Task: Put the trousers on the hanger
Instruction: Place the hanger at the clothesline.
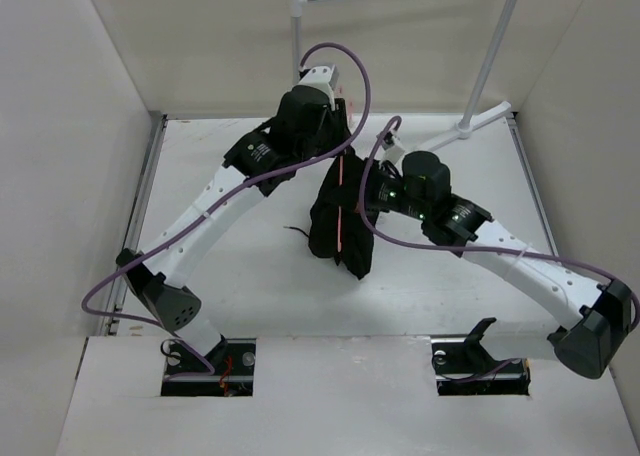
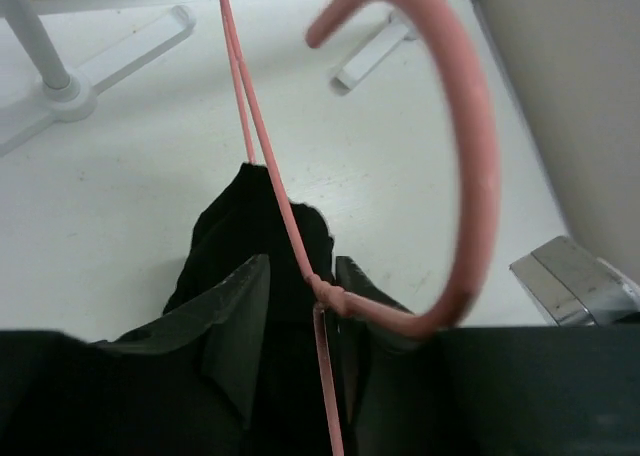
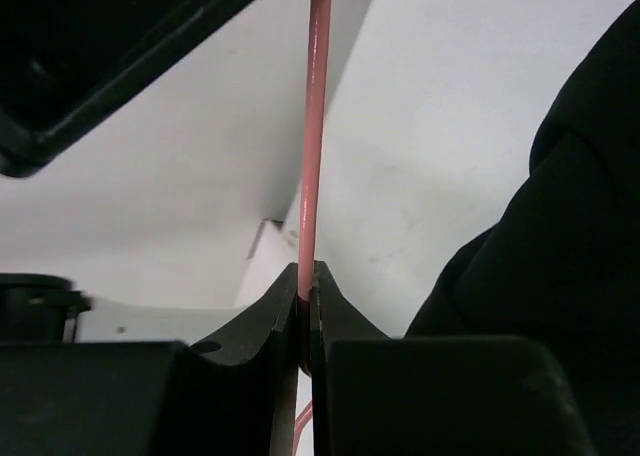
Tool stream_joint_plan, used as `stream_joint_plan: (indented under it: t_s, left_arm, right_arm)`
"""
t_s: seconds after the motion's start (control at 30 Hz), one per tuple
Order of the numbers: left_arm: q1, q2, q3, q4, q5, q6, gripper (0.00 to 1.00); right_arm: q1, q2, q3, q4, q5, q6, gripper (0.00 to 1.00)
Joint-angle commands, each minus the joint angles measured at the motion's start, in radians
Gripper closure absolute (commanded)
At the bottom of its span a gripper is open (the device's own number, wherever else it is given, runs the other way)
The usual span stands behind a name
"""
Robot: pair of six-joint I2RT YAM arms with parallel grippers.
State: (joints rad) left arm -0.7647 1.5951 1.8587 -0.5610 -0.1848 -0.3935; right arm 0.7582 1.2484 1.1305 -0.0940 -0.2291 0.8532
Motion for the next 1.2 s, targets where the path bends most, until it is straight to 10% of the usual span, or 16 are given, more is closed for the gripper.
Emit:
stream_joint_plan:
  t_s: [0.0,0.2,0.5,0.9,1.17]
  left_arm:
    - [0.028,-0.092,-0.003,0.125,-0.009,-0.001,0.58]
    - [0.061,-0.184,-0.006,0.22,0.004,0.005,0.0]
    - [0.181,-0.371,-0.231,0.242,-0.053,-0.054,0.0]
    - [0.239,-0.596,-0.956,0.28,0.034,-0.278,0.0]
    - [0.25,-0.609,-1.021,0.32,0.045,-0.321,0.0]
  right_arm:
    - [-0.061,-0.06,0.051,0.232,-0.071,0.099,0.92]
    - [-0.19,-0.017,0.143,0.209,-0.128,0.118,0.93]
    - [-0.397,0.161,0.374,0.16,-0.226,0.109,0.93]
    - [-0.618,0.564,0.952,-0.062,-0.248,0.132,0.95]
    - [-0.673,0.665,0.987,-0.116,-0.242,0.121,0.94]
